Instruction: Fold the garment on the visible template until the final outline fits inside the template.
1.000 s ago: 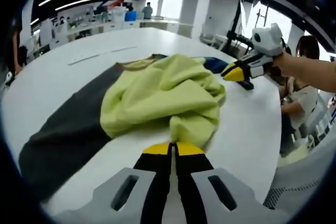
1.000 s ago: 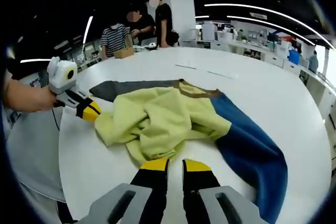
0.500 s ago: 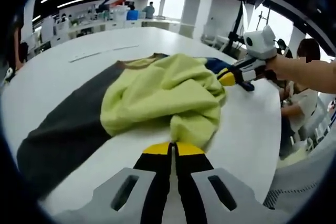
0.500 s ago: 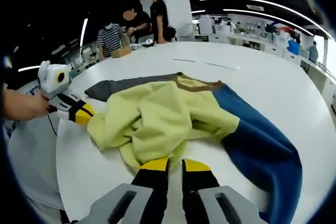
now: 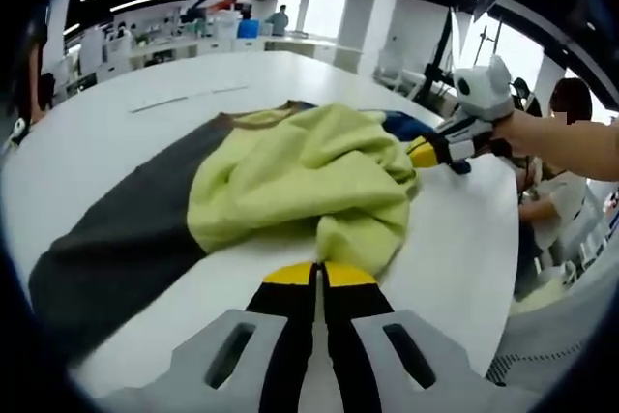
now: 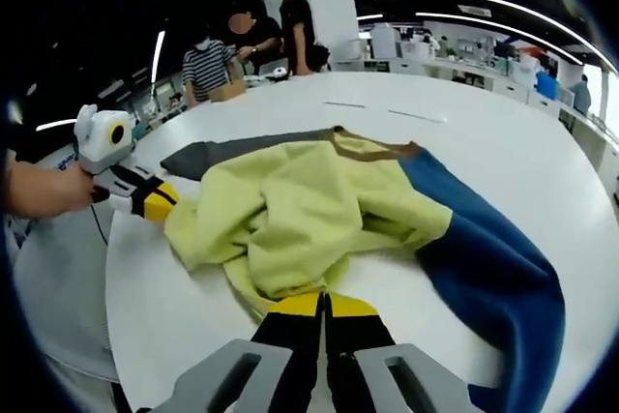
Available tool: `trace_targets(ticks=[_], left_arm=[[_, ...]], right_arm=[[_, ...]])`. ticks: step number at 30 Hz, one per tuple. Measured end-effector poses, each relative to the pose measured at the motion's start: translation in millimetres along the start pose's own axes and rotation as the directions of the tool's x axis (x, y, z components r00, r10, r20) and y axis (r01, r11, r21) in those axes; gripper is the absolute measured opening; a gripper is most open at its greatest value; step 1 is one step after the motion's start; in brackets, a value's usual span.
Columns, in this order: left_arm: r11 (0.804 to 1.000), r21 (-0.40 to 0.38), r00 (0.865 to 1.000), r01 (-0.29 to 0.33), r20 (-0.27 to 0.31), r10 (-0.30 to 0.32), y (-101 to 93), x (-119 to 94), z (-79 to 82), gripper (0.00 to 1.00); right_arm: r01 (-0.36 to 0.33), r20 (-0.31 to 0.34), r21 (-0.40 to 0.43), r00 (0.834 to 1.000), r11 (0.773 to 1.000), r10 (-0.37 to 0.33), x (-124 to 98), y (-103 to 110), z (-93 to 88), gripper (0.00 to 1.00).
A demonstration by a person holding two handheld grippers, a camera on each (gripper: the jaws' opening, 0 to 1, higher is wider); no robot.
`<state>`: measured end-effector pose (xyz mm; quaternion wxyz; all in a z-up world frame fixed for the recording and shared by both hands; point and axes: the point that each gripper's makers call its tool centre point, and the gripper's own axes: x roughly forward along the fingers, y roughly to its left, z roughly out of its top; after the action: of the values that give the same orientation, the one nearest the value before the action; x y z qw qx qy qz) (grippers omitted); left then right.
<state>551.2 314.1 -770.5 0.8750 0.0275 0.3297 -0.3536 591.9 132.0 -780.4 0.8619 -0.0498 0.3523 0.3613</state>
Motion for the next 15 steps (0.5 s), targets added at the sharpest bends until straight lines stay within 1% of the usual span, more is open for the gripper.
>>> trace_targets(ticks=[3,7,11,15], left_arm=[[1.000,-0.011,1.000,-0.011,0.020,0.011,4.8,-5.6,5.5,0.00],[1.000,-0.021,0.999,-0.016,0.048,0.017,7.7,-12.8,14.1,0.00],[1.000,-0.025,0.997,-0.016,0.078,0.018,8.8,-20.6,23.8,0.00],[1.000,-0.020,0.996,-0.014,0.093,0.015,8.5,-23.3,29.3,0.00]], right_arm=[[-0.005,0.027,0.005,1.000,1.000,0.005,-7.0,2.2,8.0,0.00],[-0.005,0.044,-0.010,0.999,1.000,0.005,-15.6,6.7,13.7,0.00],[-0.005,0.068,-0.028,0.998,1.000,0.007,-26.2,10.8,21.5,0.00],[-0.005,0.087,-0.037,0.996,0.999,0.008,-34.6,15.1,27.1,0.00]])
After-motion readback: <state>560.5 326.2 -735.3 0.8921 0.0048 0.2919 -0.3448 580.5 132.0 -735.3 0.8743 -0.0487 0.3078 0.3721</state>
